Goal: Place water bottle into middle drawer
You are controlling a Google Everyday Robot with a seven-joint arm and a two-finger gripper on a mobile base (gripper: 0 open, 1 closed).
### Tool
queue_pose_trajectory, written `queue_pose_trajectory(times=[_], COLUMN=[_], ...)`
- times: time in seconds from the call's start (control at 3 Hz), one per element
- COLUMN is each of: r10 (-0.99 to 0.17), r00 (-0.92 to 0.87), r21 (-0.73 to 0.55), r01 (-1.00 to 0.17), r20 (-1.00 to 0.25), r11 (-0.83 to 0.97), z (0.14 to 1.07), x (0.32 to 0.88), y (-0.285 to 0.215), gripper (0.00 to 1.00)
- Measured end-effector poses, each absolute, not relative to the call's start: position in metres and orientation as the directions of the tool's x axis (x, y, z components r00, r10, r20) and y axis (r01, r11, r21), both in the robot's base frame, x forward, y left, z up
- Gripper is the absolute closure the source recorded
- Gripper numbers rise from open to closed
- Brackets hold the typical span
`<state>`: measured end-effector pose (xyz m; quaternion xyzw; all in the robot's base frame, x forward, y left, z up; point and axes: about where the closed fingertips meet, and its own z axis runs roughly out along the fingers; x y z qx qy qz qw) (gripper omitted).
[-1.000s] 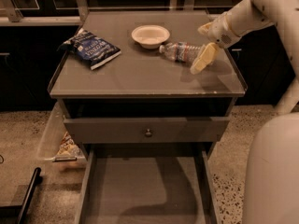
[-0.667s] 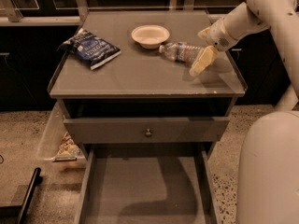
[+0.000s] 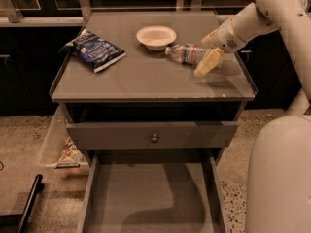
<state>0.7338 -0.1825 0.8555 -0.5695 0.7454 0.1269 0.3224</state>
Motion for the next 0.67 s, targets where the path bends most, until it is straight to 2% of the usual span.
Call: queue_pose_trajectory(times=[0.67], r10=[-0.767], r00=[-0.143], r21=[-0.178], r01=[-0.931], r20=[-0.625], r11=[0.319], z=[0.8554], x=[0.7339], y=[-0.1824], gripper=[0.65])
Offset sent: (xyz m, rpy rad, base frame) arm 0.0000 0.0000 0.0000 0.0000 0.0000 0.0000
